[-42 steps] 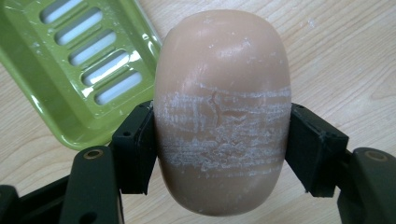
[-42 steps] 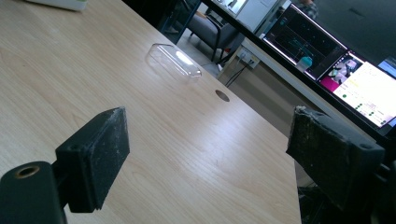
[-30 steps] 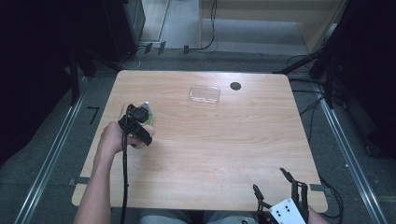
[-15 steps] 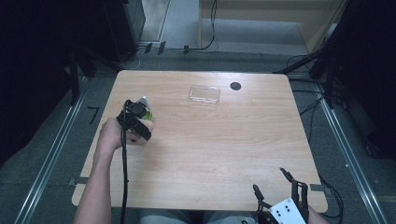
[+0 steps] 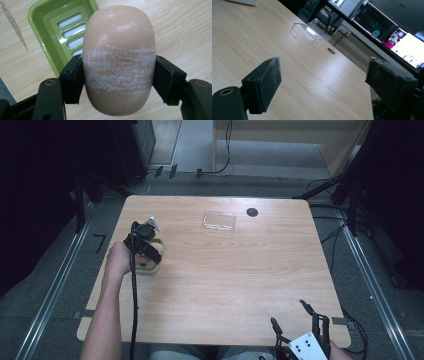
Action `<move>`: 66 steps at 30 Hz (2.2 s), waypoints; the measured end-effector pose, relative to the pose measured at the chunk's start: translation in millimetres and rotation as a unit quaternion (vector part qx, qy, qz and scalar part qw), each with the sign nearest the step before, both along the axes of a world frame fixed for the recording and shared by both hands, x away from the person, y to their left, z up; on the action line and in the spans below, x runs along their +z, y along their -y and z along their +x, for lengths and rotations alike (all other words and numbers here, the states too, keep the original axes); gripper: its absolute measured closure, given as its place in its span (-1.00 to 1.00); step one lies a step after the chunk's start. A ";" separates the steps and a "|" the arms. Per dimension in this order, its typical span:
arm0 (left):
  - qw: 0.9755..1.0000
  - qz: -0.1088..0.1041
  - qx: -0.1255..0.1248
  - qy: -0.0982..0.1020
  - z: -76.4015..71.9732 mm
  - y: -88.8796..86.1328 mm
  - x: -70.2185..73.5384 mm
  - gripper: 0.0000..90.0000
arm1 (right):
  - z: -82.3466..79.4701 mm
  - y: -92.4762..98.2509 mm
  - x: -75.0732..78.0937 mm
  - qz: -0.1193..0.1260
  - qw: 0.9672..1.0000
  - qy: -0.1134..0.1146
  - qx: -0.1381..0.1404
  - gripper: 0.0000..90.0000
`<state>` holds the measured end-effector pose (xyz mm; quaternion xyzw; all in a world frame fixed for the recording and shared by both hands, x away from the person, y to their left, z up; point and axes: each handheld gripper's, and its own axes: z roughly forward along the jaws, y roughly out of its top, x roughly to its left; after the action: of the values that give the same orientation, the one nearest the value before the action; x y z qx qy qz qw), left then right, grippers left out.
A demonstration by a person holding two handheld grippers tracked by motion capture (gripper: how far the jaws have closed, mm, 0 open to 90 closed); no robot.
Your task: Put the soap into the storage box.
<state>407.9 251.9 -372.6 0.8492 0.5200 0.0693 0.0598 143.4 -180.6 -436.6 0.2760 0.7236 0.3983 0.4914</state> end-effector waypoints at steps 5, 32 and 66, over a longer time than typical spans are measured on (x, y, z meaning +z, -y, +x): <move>1.000 -0.008 0.022 0.005 6.3 -2.5 -3.5 -0.26 | 0.4 0.0 -0.2 -0.001 1.000 0.000 0.000 -0.71; 0.994 -0.001 0.107 0.010 36.0 -20.9 -32.2 -0.26 | 0.6 0.4 -0.6 -0.002 1.000 -0.001 -0.001 -0.71; 0.990 -0.005 0.137 0.015 41.5 -31.9 -49.8 -0.26 | 0.0 0.8 -0.4 -0.001 1.000 0.000 -0.001 -0.71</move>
<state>449.4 283.9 -422.4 0.7687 0.6306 0.0872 0.0615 143.5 -181.3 -437.0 0.2767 0.7238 0.3969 0.4920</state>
